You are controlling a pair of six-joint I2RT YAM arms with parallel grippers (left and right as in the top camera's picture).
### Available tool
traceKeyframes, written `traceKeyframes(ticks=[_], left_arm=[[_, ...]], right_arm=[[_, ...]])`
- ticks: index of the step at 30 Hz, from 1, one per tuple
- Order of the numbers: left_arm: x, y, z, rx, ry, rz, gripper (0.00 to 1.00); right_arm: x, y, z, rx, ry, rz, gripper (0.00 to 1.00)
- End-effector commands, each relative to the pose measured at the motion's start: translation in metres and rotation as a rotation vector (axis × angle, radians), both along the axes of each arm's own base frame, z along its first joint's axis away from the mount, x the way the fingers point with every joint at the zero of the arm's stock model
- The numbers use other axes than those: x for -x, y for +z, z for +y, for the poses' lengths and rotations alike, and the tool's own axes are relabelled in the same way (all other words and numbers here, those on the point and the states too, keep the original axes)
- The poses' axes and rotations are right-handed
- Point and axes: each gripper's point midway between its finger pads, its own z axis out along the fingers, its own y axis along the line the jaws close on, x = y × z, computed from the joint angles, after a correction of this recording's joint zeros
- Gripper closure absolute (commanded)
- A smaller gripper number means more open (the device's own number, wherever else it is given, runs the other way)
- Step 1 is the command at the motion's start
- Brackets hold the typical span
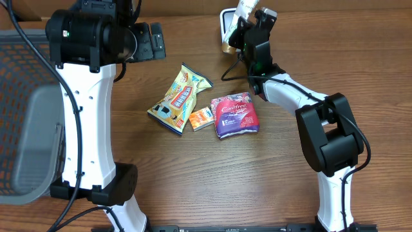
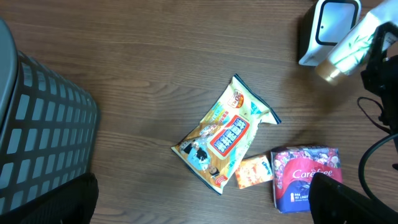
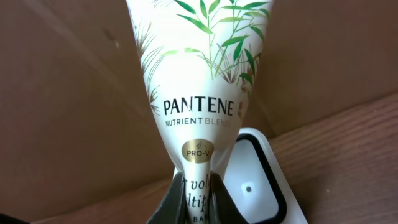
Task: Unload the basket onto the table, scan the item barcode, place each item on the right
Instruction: 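Carry the tube to the white scanner and hold it against the window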
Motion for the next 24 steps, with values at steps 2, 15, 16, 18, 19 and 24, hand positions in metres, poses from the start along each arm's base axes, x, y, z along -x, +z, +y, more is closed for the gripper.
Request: traceKeyframes(ticks=[2, 15, 16, 18, 19, 24], left_arm=[[0.002, 0.003, 0.001, -0.002, -0.006, -0.007, 0.00], [0.002, 0.003, 0.001, -0.002, -0.006, -0.007, 0.00], [0.002, 0.003, 0.001, -0.002, -0.006, -0.007, 0.00], [0.002, 0.003, 0.001, -0.002, -0.006, -0.007, 0.00], [0.002, 0.003, 0.001, -0.002, -0.006, -0.007, 0.00], [0.002, 0.003, 0.001, -0.002, -0.006, -0.007, 0.00]], right_arm=[[-0.004, 0.026, -0.004, -0.032, -0.029, -0.063, 0.96], [-0.019, 0.025, -0.034, -0.042, -0.080, -0.120, 0.96], [-0.019, 0.025, -0.034, -0.044, -0.067, -0.119, 0.96], [-0.019, 0.024, -0.024, -0.064, 0.011, -0.114, 0.96], [-0.018, 0.024, -0.016, -0.090, 0.060, -0.107, 0.96], [-0.011, 0.022, 0.007, -0.229, 0.137, -0.061, 0.96]])
